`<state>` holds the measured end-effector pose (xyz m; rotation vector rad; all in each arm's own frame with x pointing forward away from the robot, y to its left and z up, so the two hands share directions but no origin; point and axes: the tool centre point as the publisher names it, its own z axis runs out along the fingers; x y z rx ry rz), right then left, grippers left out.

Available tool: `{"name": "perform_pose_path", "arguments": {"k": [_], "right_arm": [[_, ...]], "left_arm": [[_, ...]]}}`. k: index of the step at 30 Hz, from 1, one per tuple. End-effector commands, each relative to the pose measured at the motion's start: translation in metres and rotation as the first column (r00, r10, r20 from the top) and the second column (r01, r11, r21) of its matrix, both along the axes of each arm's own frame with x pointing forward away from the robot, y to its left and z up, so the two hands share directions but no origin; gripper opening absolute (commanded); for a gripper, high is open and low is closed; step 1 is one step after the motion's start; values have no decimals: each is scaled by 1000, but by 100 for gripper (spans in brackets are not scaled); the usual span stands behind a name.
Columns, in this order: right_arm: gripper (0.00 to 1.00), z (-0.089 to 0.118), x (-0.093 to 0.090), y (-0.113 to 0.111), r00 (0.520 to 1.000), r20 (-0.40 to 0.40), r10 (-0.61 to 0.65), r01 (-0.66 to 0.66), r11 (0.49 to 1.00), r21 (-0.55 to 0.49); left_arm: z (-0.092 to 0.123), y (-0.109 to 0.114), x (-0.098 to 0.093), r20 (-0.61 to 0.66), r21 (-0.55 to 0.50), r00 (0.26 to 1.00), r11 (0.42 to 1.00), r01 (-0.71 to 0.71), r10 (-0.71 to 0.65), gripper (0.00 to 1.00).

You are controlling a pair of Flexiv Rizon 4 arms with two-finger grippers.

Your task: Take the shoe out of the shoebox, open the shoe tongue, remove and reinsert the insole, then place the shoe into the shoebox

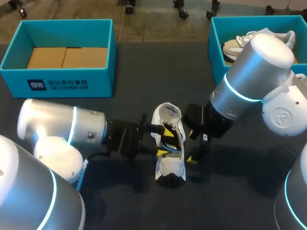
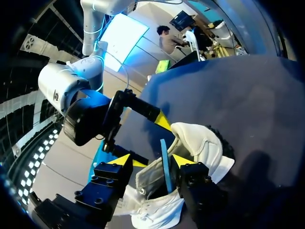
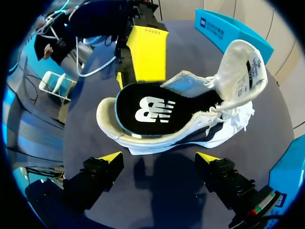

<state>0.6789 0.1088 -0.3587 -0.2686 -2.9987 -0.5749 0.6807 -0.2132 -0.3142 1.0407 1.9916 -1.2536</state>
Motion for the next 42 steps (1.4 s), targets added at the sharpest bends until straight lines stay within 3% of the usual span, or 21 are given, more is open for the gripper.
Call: {"name": "perform_pose_path", "arguments": {"k": [1,5,10,16,23,33,42], "right_arm": [[100,11,-3,-22,1000,2,0,-1,1000,13],[100,20,-1,-47,1000,-2,20,-20,1000,17],[100,31,4,-75,998,-34,48,-49,999,-8],[100,47,9,-98,997,-7,80,-80,997,9],[100,51,8,-100,998,-16,66,-66,998,26],[100,51,8,-100,998,-16,66,-66,998,26],[100,53,8,-104,998,-14,60,-60,998,25]], "left_arm": [[9,7,1,-30,75,998,996,58,-56,51],[9,15,-2,-31,175,993,978,115,-111,53],[6,26,-2,-37,270,985,948,170,-167,49],[15,39,4,-58,365,972,902,231,-226,49],[32,50,11,-134,474,935,807,352,-329,47],[59,60,14,-281,549,839,639,539,-466,45],[61,65,12,-347,662,794,469,585,-499,43]]}}
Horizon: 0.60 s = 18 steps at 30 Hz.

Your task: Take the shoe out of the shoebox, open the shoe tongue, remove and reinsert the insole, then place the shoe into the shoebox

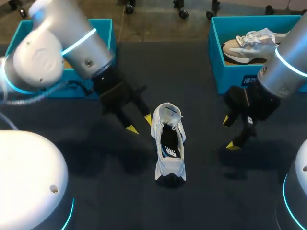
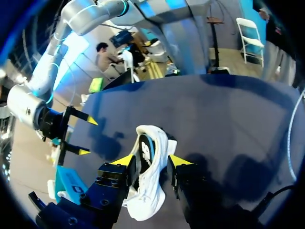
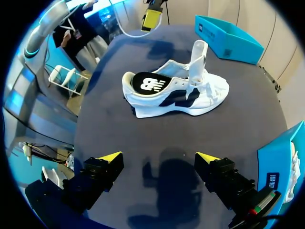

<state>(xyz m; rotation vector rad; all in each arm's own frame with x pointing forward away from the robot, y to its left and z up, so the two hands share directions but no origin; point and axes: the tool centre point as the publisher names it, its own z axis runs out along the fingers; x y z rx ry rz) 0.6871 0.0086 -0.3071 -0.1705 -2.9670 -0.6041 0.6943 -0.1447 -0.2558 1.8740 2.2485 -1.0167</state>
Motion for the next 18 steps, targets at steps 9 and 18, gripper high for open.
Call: {"name": "perform_pose_path", "arguments": {"k": [9,18], "right_arm": [[100,28,-5,-59,998,-47,-48,46,998,-35],[100,28,-5,-59,998,-47,-48,46,998,-35]], "left_arm": [[-3,-9,-11,-44,476,964,843,250,-261,38],[-3,-11,-8,-58,385,969,890,242,-238,0]]}}
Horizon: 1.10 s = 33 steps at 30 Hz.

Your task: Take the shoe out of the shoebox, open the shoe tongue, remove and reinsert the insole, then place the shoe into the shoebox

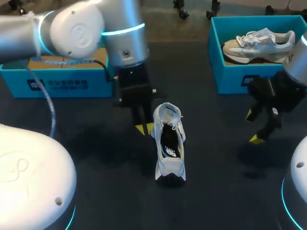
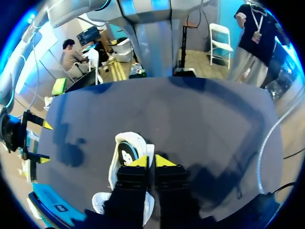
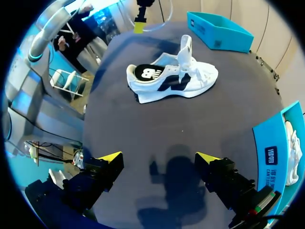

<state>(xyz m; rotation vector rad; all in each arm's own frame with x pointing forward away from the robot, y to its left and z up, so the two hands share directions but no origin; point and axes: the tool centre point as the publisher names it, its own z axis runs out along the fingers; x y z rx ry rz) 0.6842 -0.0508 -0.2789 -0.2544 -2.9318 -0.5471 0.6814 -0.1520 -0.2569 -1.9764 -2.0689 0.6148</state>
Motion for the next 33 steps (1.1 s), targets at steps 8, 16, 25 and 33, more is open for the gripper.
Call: {"name": "perform_pose_path", "arguments": {"k": [8,16,25,33], "right_arm": [[100,0,-2,0,1000,4,-1,1,1000,-1],[100,0,-2,0,1000,4,-1,1,1000,-1],[100,0,-2,0,1000,4,-1,1,1000,-1],[100,0,-2,0,1000,4,-1,1,1000,-1]], "left_arm": [[0,-7,3,0,73,997,994,82,-82,0],[-14,-35,-2,34,128,982,975,179,-185,0],[-23,-38,-1,57,144,979,972,185,-195,0],[-42,-41,4,27,148,969,960,239,-246,0]]}}
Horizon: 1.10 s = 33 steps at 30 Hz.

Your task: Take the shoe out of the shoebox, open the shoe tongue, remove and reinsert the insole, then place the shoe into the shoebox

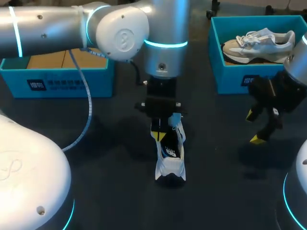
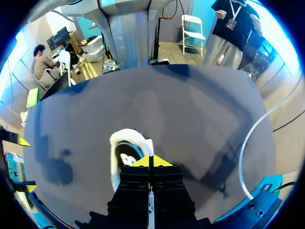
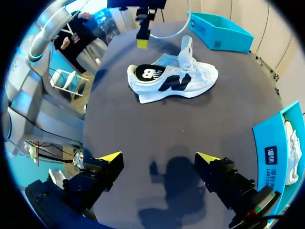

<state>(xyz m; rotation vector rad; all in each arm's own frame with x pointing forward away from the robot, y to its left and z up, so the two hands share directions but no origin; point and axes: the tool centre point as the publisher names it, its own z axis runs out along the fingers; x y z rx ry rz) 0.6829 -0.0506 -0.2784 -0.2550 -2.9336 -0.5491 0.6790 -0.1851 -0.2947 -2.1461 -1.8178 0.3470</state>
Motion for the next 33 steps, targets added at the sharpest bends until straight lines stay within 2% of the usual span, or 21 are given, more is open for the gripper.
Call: {"name": "perform_pose_path", "arguments": {"k": [1,6,13,16,26,33], "right_arm": [[100,0,-1,0,1000,2,0,0,1000,-2],[100,0,-1,0,1000,2,0,0,1000,-2],[100,0,-1,0,1000,2,0,0,1000,-2],[100,0,-1,0,1000,2,0,0,1000,-2],[100,0,-1,0,1000,2,0,0,1000,-2],[100,0,-1,0,1000,2,0,0,1000,-2]], "left_arm": [[-4,-8,7,-25,7,1000,1000,5,-4,0],[-4,-8,7,-25,7,1000,1000,5,-4,0],[-33,-20,-5,65,-19,995,997,79,-78,0],[-44,-24,-6,90,3,990,994,105,-105,0],[-62,-20,-4,73,15,990,993,118,-119,0],[-78,-24,-11,62,14,993,995,98,-99,0]]}}
